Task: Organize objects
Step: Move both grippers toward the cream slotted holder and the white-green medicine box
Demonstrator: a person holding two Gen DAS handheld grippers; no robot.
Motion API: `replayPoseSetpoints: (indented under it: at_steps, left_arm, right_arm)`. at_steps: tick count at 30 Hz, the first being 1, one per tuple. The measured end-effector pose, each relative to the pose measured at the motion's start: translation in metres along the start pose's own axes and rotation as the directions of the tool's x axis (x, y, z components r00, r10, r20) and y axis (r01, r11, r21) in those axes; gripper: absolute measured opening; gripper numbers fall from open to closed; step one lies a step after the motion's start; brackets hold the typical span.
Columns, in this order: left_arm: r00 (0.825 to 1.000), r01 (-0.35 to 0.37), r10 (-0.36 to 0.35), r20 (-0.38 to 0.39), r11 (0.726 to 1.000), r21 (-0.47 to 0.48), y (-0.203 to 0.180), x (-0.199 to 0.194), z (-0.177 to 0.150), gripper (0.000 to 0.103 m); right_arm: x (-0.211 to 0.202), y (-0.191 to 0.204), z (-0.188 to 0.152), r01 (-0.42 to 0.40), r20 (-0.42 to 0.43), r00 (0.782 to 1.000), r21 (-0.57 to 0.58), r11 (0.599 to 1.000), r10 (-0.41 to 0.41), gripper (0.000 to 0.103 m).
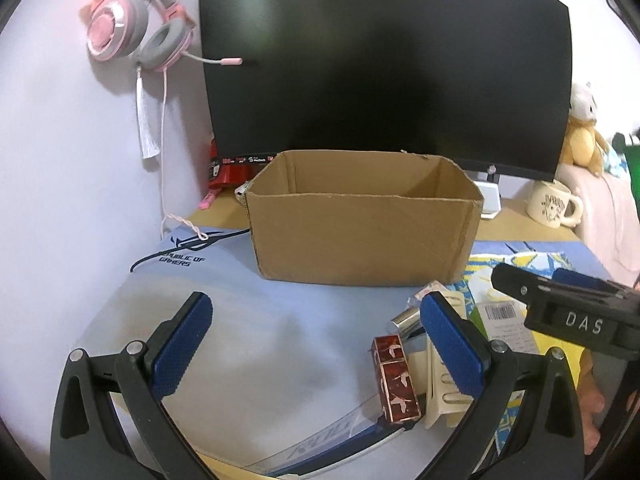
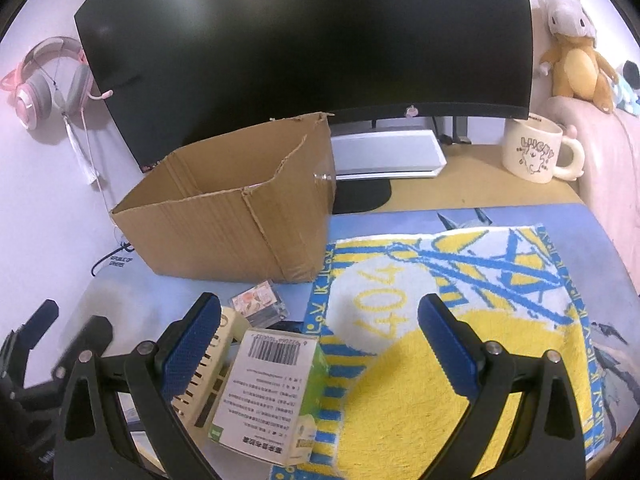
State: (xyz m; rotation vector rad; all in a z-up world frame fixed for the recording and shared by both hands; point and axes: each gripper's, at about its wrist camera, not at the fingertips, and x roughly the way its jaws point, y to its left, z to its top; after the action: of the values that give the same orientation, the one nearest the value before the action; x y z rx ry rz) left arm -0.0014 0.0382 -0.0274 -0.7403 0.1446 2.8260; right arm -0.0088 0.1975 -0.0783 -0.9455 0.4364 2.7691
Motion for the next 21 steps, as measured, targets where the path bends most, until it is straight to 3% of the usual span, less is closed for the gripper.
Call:
replayPoseSetpoints:
  at_steps: [5, 13, 21]
  left_arm:
    - [1.0, -0.001, 0.001, -0.009, 0.999, 0.042, -0.008, 0.0, -0.003, 0.103]
    - [0.999, -0.019, 0.022, -0.039, 0.998, 0.06, -0.012, 0.007, -0.006, 0.103]
    - [0.999, 0.032, -0.03, -0.011, 0.987, 0.157, -0.032, -0.001, -0.011, 0.103]
  right_arm:
    - [0.0, 0.003, -0.002, -0.067, -0.044, 0.997, 0.022, 0.997, 0.068, 0.103]
    - [0.001, 0.012, -0.011, 0.019, -0.051, 0.999, -0.02, 1.0, -0.02, 0.103]
    - [0.004, 0.006, -0.01, -0.027, -0.074, 0.997, 0.026, 0.999, 0.029, 0.103]
